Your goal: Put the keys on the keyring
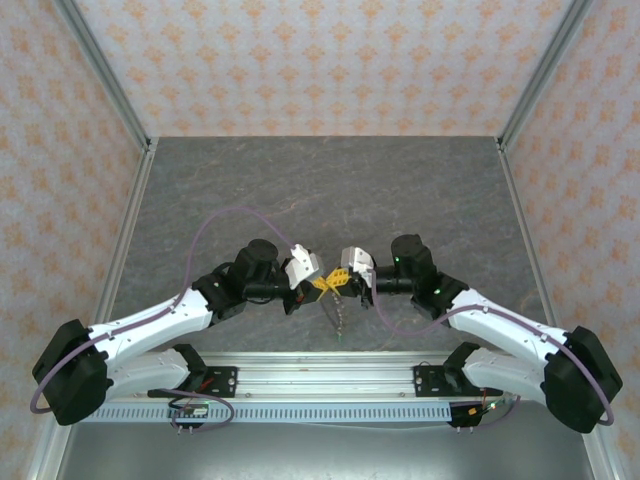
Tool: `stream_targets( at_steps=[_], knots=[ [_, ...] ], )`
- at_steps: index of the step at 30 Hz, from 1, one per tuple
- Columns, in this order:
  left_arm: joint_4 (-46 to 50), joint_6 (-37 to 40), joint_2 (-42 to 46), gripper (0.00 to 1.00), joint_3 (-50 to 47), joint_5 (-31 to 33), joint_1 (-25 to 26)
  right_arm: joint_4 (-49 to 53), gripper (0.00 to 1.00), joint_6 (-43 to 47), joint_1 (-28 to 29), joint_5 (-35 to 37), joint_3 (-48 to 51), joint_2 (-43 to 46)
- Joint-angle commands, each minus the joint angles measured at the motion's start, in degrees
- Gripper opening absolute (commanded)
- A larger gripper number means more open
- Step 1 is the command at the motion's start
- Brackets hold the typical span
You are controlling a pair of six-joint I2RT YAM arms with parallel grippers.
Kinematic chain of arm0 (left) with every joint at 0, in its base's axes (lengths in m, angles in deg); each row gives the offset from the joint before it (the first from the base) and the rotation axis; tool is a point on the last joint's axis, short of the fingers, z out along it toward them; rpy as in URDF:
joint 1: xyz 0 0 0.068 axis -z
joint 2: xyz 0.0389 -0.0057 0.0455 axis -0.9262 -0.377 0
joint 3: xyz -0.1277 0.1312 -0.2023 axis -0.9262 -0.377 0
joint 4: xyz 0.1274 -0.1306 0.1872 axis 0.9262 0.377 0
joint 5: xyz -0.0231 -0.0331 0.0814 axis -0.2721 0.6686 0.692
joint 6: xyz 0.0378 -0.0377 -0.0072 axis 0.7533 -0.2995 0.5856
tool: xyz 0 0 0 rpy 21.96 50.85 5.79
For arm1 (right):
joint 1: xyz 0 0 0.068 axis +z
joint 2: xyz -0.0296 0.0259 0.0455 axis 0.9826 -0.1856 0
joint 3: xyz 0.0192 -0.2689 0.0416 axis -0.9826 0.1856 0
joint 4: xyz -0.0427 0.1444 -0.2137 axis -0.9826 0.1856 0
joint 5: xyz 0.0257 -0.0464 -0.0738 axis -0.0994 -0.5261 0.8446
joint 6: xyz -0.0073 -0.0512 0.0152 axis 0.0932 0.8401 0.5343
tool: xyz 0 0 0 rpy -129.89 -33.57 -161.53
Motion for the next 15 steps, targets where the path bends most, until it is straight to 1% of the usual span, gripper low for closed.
stream_targets(
  at_steps=[1,3,5,15],
  knots=[
    [-2.66,0.70,2.47,0.00,0.70,-0.47,0.51,1.71,0.00,2.07,0.29,6.59,-1.16,-0.30],
    [-2.84,0.65,2.84,0.00,0.46,-0.38,0.49,2.62,0.00,2.68,0.29,6.59,-0.87,0.10],
    [-3.28,0.57,3.10,0.00,0.15,-0.59,0.48,1.23,0.00,2.24,0.27,7.38,0.19,0.33],
    [-3.71,0.83,3.19,0.00,-0.11,-1.59,0.51,1.37,0.00,4.24,0.22,14.15,1.68,1.74]
  ],
)
